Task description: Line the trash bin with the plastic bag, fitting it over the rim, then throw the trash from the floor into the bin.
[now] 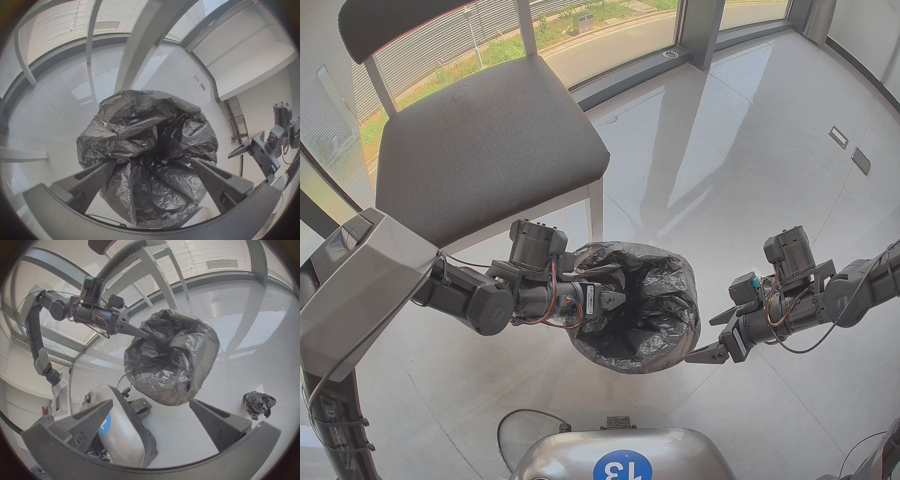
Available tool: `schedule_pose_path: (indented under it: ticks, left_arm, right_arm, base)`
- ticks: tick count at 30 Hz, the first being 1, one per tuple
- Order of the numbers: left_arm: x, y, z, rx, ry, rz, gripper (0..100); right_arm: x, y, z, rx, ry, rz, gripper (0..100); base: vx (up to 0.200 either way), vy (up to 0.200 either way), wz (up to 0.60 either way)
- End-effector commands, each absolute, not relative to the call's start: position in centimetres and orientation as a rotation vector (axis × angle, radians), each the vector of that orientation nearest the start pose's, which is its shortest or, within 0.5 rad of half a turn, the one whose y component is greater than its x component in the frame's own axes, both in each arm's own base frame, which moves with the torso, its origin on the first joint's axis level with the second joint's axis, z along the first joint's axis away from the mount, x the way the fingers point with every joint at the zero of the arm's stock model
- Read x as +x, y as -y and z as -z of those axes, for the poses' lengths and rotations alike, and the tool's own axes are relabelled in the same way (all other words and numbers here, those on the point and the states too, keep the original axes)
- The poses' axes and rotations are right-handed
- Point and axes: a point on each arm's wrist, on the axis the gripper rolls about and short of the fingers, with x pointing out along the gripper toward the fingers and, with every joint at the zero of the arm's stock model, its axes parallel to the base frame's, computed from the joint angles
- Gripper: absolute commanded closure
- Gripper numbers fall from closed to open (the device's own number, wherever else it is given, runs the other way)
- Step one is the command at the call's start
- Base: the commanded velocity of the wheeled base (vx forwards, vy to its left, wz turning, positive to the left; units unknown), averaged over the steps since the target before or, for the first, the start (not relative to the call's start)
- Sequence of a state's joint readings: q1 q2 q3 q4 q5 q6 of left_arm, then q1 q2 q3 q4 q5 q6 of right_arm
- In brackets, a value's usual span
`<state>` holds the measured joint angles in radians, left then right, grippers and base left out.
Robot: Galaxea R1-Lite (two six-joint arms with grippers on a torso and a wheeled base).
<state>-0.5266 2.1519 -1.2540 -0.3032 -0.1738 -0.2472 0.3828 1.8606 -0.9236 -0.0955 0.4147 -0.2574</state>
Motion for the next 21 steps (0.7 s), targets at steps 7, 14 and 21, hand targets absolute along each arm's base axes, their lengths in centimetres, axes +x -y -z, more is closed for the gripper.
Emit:
schedule_pose_path:
  ticks: [7,14,21]
  left_arm:
    - [36.2,19.4,-11.0,-0.137,-0.659,0.557,0]
    - [35.9,21.0,-11.4,-0.148,-0.612,0.611,0]
    - [35.3,22.7,-11.7,-0.170,-0.596,0.646,0]
  right_arm:
    - [29.5,-12.5,-11.6,-0.211,-0.751,-0.845,0]
    - [29.5,-12.5,-11.5,-0.211,-0.750,-0.845,0]
    - [29.5,-12.2,-11.5,-0.208,-0.755,-0.840,0]
  base:
    - [0.000,0.000,0.00]
    - [0.000,0.000,0.00]
    - [0.000,0.000,0.00]
